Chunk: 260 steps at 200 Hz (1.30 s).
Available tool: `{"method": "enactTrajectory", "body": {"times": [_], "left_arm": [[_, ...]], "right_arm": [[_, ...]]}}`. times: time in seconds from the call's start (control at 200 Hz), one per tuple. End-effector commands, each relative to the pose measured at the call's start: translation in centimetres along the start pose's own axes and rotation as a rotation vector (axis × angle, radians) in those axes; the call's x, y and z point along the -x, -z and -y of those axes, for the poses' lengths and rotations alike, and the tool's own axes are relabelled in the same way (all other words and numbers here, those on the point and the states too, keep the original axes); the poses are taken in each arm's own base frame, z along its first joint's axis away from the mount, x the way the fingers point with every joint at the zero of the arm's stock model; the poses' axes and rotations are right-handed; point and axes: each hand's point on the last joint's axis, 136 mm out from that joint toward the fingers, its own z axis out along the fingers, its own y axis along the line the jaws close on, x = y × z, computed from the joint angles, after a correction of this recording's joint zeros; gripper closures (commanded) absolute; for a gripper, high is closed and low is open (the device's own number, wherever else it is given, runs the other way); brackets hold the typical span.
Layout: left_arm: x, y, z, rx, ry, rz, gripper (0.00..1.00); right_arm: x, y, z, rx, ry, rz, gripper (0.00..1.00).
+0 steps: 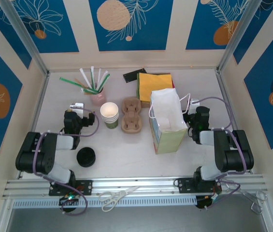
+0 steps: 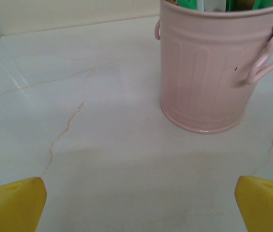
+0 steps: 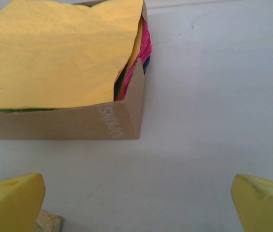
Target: Pack the takeout coffee
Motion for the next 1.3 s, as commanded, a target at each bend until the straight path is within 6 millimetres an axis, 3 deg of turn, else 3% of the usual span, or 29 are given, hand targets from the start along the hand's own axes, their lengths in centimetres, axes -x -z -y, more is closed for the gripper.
{"method": "enactTrajectory", "body": {"times": [0.0, 0.155, 0.31, 0.365, 0.53, 0.765, 0.945, 1.155, 1.295], "left_arm": [[4.4, 1.7, -2.0, 0.073, 0.04, 0.03, 0.0], [6.4, 5.3, -4.4, 0.201, 0.211, -0.139, 0.0], [8.3, 9.0, -3.7, 0.164, 0.395, -0.229, 0.0], [9.3, 10.2, -2.9, 0.109, 0.443, -0.219, 0.0], [11.8, 12.7, 0.4, -0.101, 0.583, -0.199, 0.0], [12.0, 15.5, 1.7, -0.156, 0.644, -0.284, 0.0], [12.0, 16.7, 3.8, -0.237, 0.675, -0.348, 0.0], [11.4, 17.7, 5.8, -0.235, 0.564, -0.447, 0.0], [11.7, 17.7, 6.5, -0.241, 0.528, -0.447, 0.0]], "right_arm": [[3.5, 1.4, 0.3, -0.065, -0.002, 0.034, 0.01], [6.1, 4.9, 2.1, -0.168, -0.178, 0.07, 0.01], [6.6, 9.3, 5.3, -0.342, -0.56, 0.01, 0.01], [7.3, 10.4, 5.3, -0.342, -0.624, -0.009, 0.01], [9.9, 12.4, 3.0, -0.236, -0.68, -0.033, 0.01], [14.4, 15.0, -0.8, -0.084, -0.627, -0.04, 0.01], [15.9, 16.1, -3.9, -0.034, -0.549, -0.12, 0.01], [17.9, 17.2, -10.8, 0.073, -0.314, -0.195, 0.01], [18.1, 18.4, -14.1, 0.075, -0.181, -0.265, 0.01]]}}
